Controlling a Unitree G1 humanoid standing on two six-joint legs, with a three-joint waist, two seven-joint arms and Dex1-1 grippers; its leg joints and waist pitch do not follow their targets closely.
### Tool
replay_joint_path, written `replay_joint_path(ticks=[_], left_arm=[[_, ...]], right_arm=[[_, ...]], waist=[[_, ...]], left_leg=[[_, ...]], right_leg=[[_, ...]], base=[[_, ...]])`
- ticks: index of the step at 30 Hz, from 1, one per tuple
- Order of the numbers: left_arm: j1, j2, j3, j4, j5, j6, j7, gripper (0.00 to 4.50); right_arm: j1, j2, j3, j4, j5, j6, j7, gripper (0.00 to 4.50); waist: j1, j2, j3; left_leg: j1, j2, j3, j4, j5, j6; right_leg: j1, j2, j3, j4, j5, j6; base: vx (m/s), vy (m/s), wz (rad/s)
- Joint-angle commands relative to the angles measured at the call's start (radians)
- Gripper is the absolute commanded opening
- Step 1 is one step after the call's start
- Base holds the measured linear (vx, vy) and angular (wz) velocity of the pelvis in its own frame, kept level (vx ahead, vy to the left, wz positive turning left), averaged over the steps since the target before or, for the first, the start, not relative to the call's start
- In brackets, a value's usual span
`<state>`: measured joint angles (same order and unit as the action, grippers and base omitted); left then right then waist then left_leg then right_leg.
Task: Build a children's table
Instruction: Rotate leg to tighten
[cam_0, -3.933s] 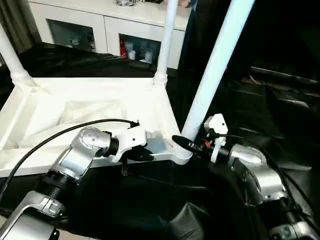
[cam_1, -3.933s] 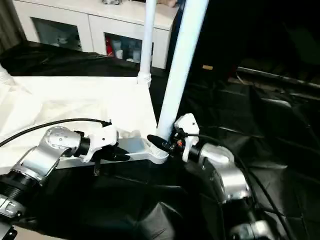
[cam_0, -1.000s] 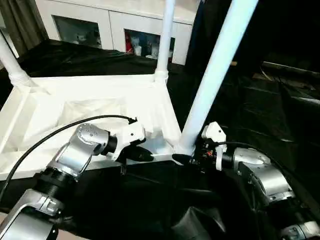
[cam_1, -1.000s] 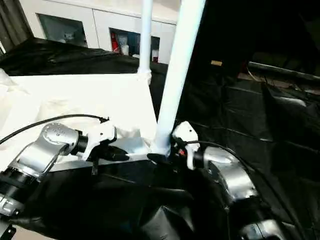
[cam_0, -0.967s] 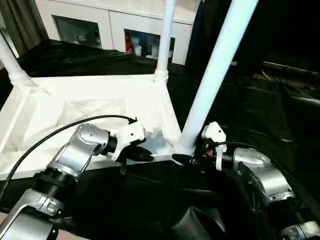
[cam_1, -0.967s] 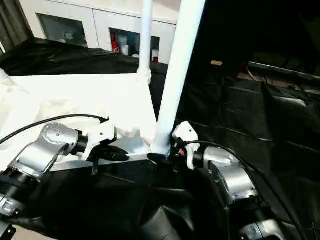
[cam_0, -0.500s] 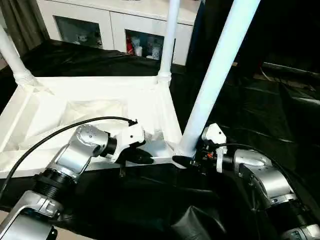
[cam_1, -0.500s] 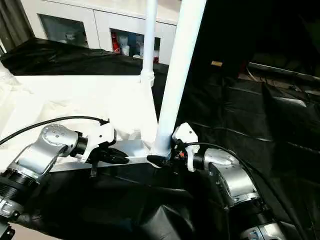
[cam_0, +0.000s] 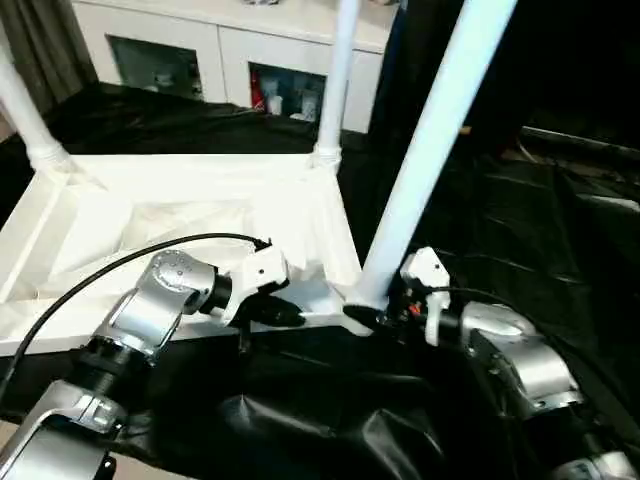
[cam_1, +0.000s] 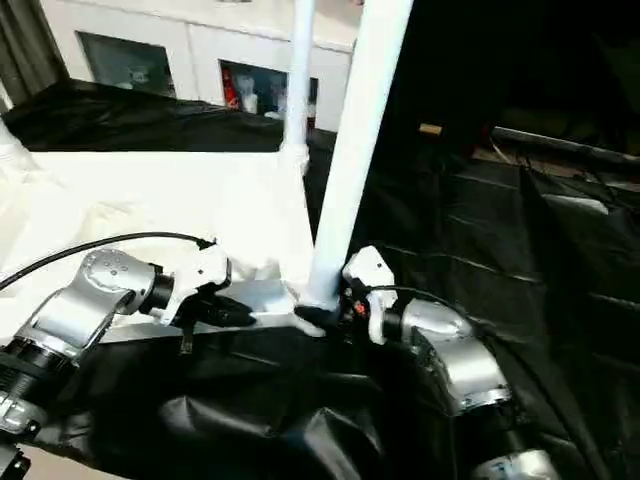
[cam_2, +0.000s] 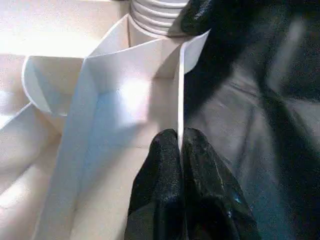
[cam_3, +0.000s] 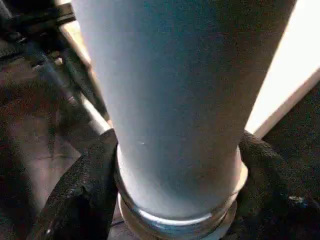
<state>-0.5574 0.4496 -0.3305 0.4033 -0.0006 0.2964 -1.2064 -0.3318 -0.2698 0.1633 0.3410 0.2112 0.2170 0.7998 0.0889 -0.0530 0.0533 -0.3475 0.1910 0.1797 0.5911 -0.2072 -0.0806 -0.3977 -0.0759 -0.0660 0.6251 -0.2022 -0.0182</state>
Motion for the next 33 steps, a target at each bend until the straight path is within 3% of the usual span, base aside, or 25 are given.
replay_joint_path(ticks=[1, 5, 7, 9, 10, 12, 15, 16, 19, 22, 23, 26, 29, 31, 33], left_arm=[[-0.036, -0.054, -0.001, 0.026, 0.007, 0.023, 0.071, 0.00], [-0.078, -0.120, 0.012, 0.093, 0.040, 0.041, 0.200, 0.00], [-0.118, -0.187, 0.023, 0.153, 0.061, 0.065, 0.320, 0.00], [-0.158, -0.251, 0.029, 0.211, 0.085, 0.079, 0.434, 0.00], [-0.166, -0.267, 0.022, 0.226, 0.097, 0.071, 0.457, 0.00], [-0.173, -0.282, 0.012, 0.240, 0.108, 0.058, 0.471, 0.00], [-0.178, -0.290, 0.008, 0.250, 0.111, 0.050, 0.471, 0.00], [-0.178, -0.290, 0.008, 0.250, 0.111, 0.050, 0.471, 0.00], [-0.172, -0.282, 0.008, 0.247, 0.106, 0.036, 0.450, 0.00], [-0.165, -0.263, 0.009, 0.252, 0.104, 0.012, 0.419, 0.00], [-0.161, -0.256, 0.008, 0.250, 0.103, 0.007, 0.409, 0.00], [-0.144, -0.230, 0.006, 0.231, 0.097, -0.007, 0.364, 0.00], [-0.123, -0.193, 0.000, 0.204, 0.089, -0.025, 0.303, 0.00], [-0.094, -0.138, -0.006, 0.162, 0.072, -0.043, 0.215, 0.00], [-0.073, -0.099, -0.012, 0.132, 0.056, -0.070, 0.147, 0.00]], right_arm=[[-0.018, 0.036, -0.031, 0.098, -0.033, 0.052, -0.141, 2.78], [-0.063, 0.109, -0.085, 0.178, -0.043, 0.056, -0.325, 2.77], [-0.103, 0.165, -0.108, 0.242, -0.048, 0.046, -0.439, 2.77], [-0.142, 0.220, -0.110, 0.300, -0.058, 0.026, -0.516, 2.77], [-0.153, 0.236, -0.097, 0.311, -0.064, 0.013, -0.515, 2.77], [-0.164, 0.251, -0.079, 0.319, -0.078, -0.012, -0.496, 2.77], [-0.171, 0.258, -0.073, 0.324, -0.088, -0.034, -0.481, 2.77], [-0.171, 0.258, -0.073, 0.324, -0.088, -0.034, -0.481, 3.12], [-0.174, 0.262, -0.094, 0.323, -0.065, -0.045, -0.459, 3.47], [-0.182, 0.257, -0.118, 0.325, -0.039, -0.055, -0.424, 3.57], [-0.181, 0.252, -0.120, 0.318, -0.033, -0.055, -0.409, 3.83], [-0.169, 0.225, -0.112, 0.281, -0.020, -0.043, -0.352, 4.03], [-0.153, 0.176, -0.095, 0.234, -0.012, -0.025, -0.271, 4.03], [-0.125, 0.094, -0.058, 0.168, -0.011, -0.010, -0.144, 4.03], [-0.104, 0.040, -0.029, 0.128, -0.015, -0.004, -0.057, 4.03]], waist=[[0.001, 0.010, -0.054], [0.000, 0.008, -0.055], [0.000, 0.006, -0.057], [0.000, 0.007, -0.061], [0.002, 0.003, -0.061], [0.004, 0.004, -0.061], [0.003, 0.000, -0.062], [0.002, 0.001, -0.061], [0.001, 0.000, -0.059], [-0.001, 0.001, -0.057], [0.000, 0.004, -0.058], [-0.004, 0.001, -0.057], [-0.004, -0.001, -0.059], [-0.001, -0.001, -0.062], [-0.002, 0.004, -0.060]], left_leg=[[0.008, 0.042, -0.015, -0.078, -0.189, -0.012], [0.002, 0.040, -0.017, -0.078, -0.175, -0.023], [0.005, 0.039, -0.015, -0.077, -0.162, -0.025], [0.008, 0.038, -0.015, -0.074, -0.155, -0.030], [0.007, 0.036, -0.012, -0.072, -0.146, -0.025], [0.003, 0.037, -0.012, -0.072, -0.135, -0.011], [-0.002, 0.038, -0.013, -0.073, -0.117, 0.006], [-0.001, 0.037, -0.013, -0.074, -0.124, 0.007], [0.000, 0.038, -0.014, -0.076, -0.156, 0.007], [0.000, 0.040, -0.015, -0.078, -0.178, 0.007], [0.000, 0.039, -0.016, -0.078, -0.176, 0.007], [-0.006, 0.039, -0.018, -0.080, -0.168, 0.010], [-0.007, 0.039, -0.016, -0.077, -0.143, 0.022], [-0.008, 0.040, -0.016, -0.074, -0.115, 0.033], [-0.010, 0.041, -0.015, -0.074, -0.100, 0.047]], right_leg=[[0.047, -0.079, 0.053, -0.086, -0.261, -0.203], [0.047, -0.078, 0.054, -0.088, -0.278, -0.170], [0.043, -0.076, 0.055, -0.087, -0.256, -0.173], [0.042, -0.076, 0.055, -0.087, -0.241, -0.176], [0.040, -0.075, 0.056, -0.086, -0.215, -0.179], [0.045, -0.074, 0.056, -0.081, -0.168, -0.183], [0.049, -0.074, 0.053, -0.077, -0.136, -0.184], [0.048, -0.073, 0.052, -0.078, -0.142, -0.185], [0.047, -0.075, 0.053, -0.084, -0.195, -0.176], [0.045, -0.076, 0.054, -0.089, -0.239, -0.163], [0.045, -0.077, 0.054, -0.089, -0.236, -0.163], [0.049, -0.076, 0.053, -0.087, -0.228, -0.163], [0.050, -0.075, 0.053, -0.085, -0.196, -0.171], [0.055, -0.077, 0.053, -0.080, -0.163, -0.178], [0.055, -0.073, 0.053, -0.075, -0.116, -0.187]], base=[[0.000, 0.000, 0.00], [0.000, 0.000, 0.00], [0.000, 0.000, 0.00], [0.000, 0.000, 0.00], [0.000, 0.000, 0.00], [0.000, 0.000, 0.00], [0.000, 0.000, 0.00], [0.000, 0.000, 0.00], [0.000, 0.000, 0.00], [0.000, 0.000, 0.00], [0.000, 0.000, 0.00], [0.000, 0.000, 0.00], [0.000, 0.000, 0.00], [0.000, 0.000, 0.00], [0.000, 0.000, 0.00]])
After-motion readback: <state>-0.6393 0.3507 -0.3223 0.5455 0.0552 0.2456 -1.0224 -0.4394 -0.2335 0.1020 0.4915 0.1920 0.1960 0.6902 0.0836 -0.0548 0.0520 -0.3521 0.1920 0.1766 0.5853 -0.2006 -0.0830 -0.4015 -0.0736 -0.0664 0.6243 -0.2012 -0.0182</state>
